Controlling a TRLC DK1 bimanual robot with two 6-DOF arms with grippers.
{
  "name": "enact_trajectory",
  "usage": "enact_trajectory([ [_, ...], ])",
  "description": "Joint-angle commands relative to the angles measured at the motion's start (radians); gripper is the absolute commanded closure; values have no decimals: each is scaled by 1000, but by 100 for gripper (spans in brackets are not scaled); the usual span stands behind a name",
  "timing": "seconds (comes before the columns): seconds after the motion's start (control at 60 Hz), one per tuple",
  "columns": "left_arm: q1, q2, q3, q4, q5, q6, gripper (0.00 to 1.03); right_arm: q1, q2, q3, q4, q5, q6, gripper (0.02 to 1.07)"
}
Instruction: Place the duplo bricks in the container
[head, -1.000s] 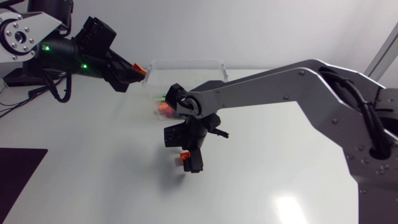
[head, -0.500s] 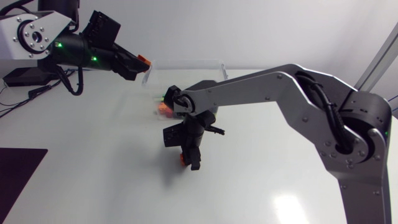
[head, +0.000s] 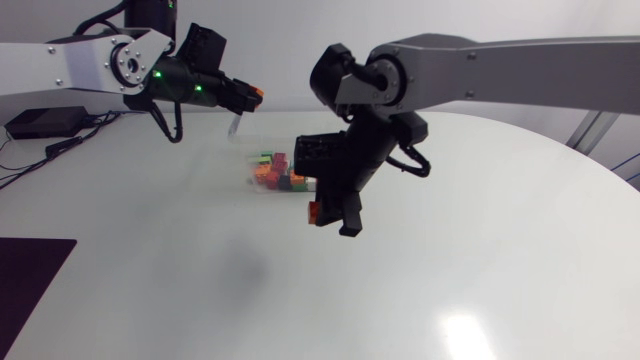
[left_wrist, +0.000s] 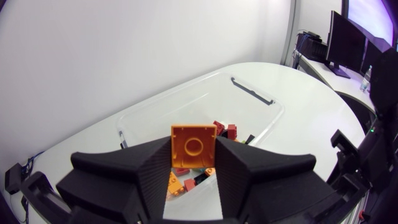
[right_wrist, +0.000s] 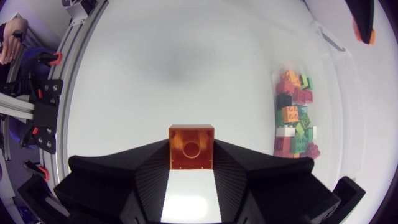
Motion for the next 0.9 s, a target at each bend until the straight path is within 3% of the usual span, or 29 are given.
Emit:
enact_trajectory([
  [0.0,-19,47,62,16,-21,-50,93,-28,-40,-17,-12,-27,45,79],
  [0.25,-39,186,204,44,-120,-145,91,-126,-108,27,49,-93,163,79],
  [0.3,-39,212,229,48,-134,-164,84,-137,-117,32,68,-93,180,79],
  [0.35,-40,225,241,59,-148,-167,70,-149,-120,38,88,-93,203,79],
  [0.4,-44,229,240,84,-163,-167,47,-159,-123,49,112,-93,237,79],
  [0.417,-44,229,240,84,-165,-167,46,-163,-123,53,118,-93,246,79],
  [0.433,-45,226,232,97,-174,-167,32,-165,-123,58,129,-93,256,79],
  [0.467,-47,214,215,119,-188,-167,18,-172,-122,70,157,-93,284,79],
  [0.517,-53,182,175,166,-220,-159,5,-182,-117,87,187,-93,313,79],
  [0.7,-51,44,78,183,-285,-147,5,-206,-73,161,284,-92,416,79],
  [0.883,-8,-127,-41,183,-289,-145,5,-212,-4,216,411,-76,519,79],
])
